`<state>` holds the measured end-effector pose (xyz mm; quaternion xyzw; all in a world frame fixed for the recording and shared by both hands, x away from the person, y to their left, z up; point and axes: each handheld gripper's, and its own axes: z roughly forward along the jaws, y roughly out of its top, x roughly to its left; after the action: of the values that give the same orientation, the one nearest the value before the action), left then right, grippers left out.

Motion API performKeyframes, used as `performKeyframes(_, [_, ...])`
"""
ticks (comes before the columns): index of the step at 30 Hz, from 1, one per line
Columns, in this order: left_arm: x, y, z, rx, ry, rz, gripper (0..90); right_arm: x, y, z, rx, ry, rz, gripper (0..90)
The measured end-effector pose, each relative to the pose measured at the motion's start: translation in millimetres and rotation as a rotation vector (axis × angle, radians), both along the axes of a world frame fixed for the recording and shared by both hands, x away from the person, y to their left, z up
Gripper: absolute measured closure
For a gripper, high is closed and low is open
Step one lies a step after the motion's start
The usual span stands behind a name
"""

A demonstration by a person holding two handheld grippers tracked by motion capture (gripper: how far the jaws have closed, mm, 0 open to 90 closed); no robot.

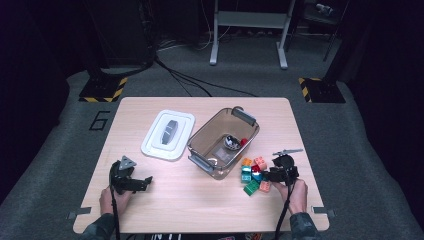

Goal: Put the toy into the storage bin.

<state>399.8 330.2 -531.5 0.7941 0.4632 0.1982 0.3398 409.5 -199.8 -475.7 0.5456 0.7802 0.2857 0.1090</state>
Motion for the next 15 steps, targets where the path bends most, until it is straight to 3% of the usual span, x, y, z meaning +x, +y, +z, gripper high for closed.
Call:
performKeyframes(4, [0.0, 0.0, -0.1, -0.001, -0.001, 0.0, 2.6, 3.3, 4.4, -3.8, -0.039, 0.024, 0.033, 66.8])
performKeyframes(6, [0.0, 0.0, 0.0, 0.0, 0.0, 0.0, 2.5, 3.5, 4.1, -4.7, -0.031, 0.029, 0.035, 67.5])
performKeyframes(15, [0.0, 0.0, 0.0, -0.001, 0.0, 0.0, 2.5, 4.6, -1.1, -3.7, -0.048, 0.02, 0.01, 69.1])
